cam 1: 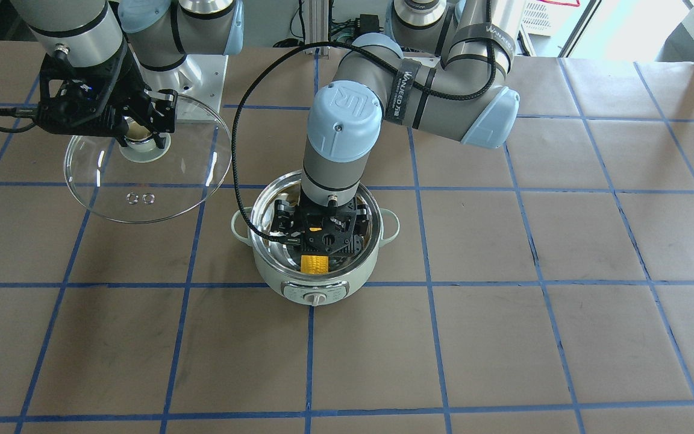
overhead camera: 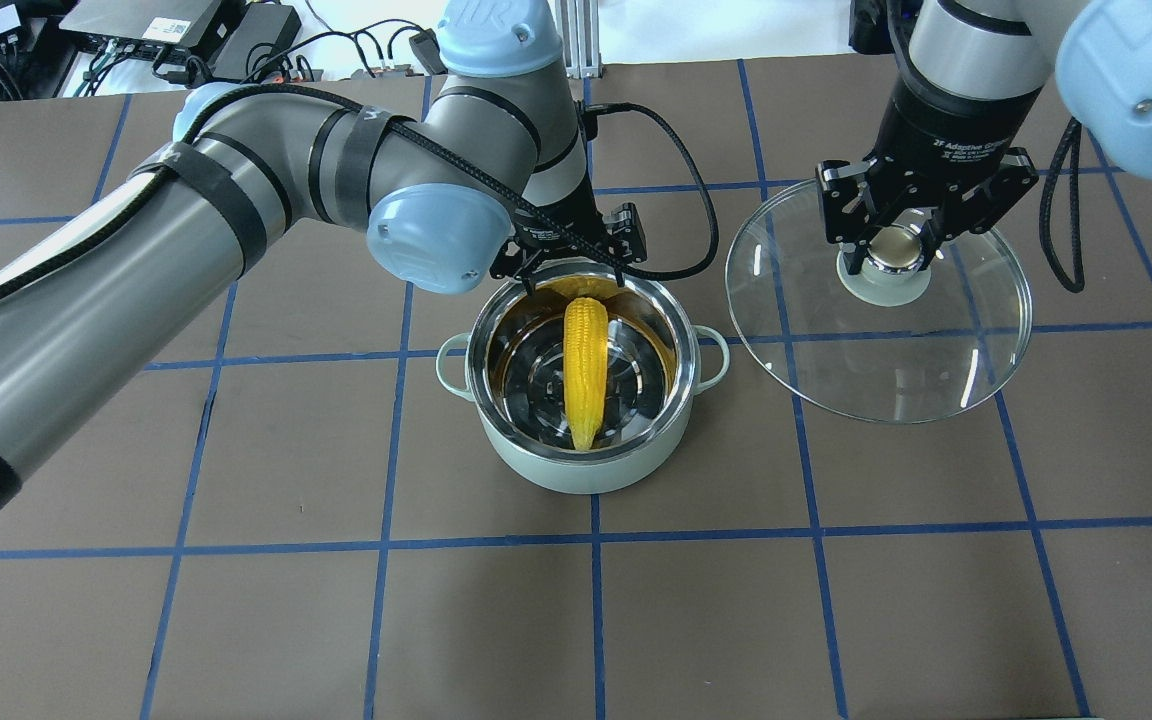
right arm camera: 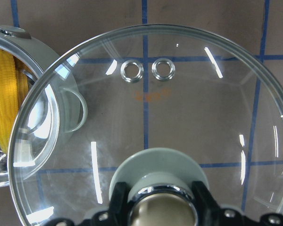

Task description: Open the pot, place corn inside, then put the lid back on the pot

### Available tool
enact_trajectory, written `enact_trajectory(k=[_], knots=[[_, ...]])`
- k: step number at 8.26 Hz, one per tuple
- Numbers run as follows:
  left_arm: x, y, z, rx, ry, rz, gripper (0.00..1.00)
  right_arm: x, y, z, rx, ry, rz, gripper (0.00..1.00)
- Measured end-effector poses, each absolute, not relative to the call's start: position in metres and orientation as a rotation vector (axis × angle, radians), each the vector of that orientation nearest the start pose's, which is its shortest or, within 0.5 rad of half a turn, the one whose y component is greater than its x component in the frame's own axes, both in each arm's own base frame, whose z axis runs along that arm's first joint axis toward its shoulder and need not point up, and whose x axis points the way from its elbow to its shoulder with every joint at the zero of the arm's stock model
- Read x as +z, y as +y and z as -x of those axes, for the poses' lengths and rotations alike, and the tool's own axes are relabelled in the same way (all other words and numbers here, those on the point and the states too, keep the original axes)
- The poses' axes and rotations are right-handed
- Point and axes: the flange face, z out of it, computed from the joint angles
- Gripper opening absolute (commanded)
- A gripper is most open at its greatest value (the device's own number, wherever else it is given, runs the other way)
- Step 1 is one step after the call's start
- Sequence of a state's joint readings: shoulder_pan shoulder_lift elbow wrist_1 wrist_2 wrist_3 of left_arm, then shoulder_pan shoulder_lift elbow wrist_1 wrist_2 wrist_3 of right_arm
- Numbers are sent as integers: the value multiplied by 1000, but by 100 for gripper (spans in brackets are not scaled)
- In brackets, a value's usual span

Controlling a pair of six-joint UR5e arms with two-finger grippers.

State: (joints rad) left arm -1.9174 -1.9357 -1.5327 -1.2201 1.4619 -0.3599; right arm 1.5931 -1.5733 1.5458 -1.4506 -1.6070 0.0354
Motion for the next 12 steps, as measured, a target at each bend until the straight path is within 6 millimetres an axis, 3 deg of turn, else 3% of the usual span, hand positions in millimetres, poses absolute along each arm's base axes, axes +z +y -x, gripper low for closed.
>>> enact_trajectory(k=[2,3,5,7,9,10,12], knots=[[364,-533,333,8,3252,-102,100,484,-486,-148,123,3169,-22,46],[379,-537,310,0,3252,-99,100,478,-489,-158,115,3167,-19,46],[426,-532,262,-68,3239,-53,100,460,-494,-209,75,3169,-28,46],[469,-509,233,-137,3147,-94,100,433,-492,-281,17,3166,-26,46],[486,-496,222,-139,3113,-96,100,398,-488,-344,-20,3157,-26,46],[487,-496,214,-132,3109,-77,100,380,-492,-359,-30,3154,-43,46],[485,-499,194,-80,3111,-19,100,363,-497,-370,-32,3152,-69,46]])
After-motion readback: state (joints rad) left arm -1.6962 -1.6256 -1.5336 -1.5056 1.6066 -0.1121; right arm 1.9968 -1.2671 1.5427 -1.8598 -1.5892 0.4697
